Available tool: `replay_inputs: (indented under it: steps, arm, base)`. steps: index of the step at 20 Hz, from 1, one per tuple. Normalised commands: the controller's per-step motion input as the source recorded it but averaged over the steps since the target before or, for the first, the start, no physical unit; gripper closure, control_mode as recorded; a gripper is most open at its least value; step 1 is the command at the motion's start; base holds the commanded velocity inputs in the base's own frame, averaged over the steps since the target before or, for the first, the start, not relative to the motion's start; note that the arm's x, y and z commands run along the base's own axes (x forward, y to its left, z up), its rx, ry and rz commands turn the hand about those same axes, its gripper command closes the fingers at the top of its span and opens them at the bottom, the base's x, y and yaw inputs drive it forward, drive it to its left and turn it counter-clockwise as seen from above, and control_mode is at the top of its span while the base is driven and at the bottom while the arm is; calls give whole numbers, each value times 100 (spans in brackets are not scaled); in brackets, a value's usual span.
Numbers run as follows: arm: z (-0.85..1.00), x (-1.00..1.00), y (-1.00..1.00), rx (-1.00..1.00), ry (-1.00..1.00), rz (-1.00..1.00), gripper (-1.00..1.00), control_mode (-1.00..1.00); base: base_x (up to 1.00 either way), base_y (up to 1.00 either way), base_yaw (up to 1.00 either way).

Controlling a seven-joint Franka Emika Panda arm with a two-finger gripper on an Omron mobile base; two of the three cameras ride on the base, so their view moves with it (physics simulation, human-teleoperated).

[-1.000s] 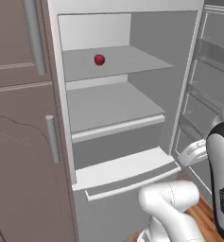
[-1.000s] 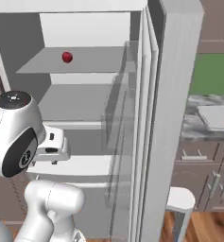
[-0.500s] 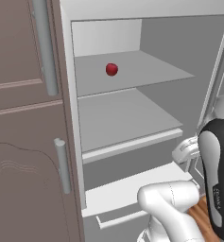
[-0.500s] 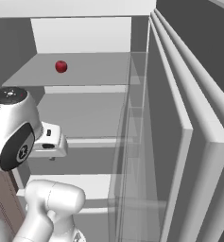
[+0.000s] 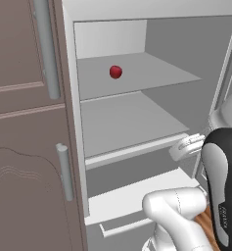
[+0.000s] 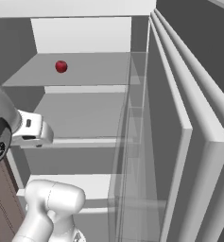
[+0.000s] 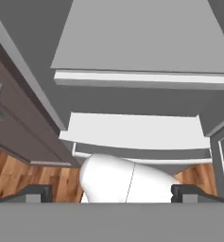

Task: Pick the apple and orange from the fridge and place them inside the tupperware on the counter.

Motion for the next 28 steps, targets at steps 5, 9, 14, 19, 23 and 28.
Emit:
replay_inputs:
  steps: [5, 9, 14, 19, 23, 28]
  arm:
    - [27, 0, 8, 0, -18, 0, -100, -100]
    - [16, 0, 0, 1, -11, 0, -100, -100]
    - [19, 14, -1, 6, -5, 0, -100, -100]
    - [31, 34, 0, 4, -4, 0, -100, -100]
    - [39, 38, 0, 7, 0, 0, -100, -100]
    - [19, 51, 0, 6, 0, 0, -100, -100]
  base:
    - [0, 0, 0]
    - [0, 0, 0]
    - [0, 0, 0]
    - [0, 0, 0]
    - [0, 0, 0]
    - [0, 0, 0]
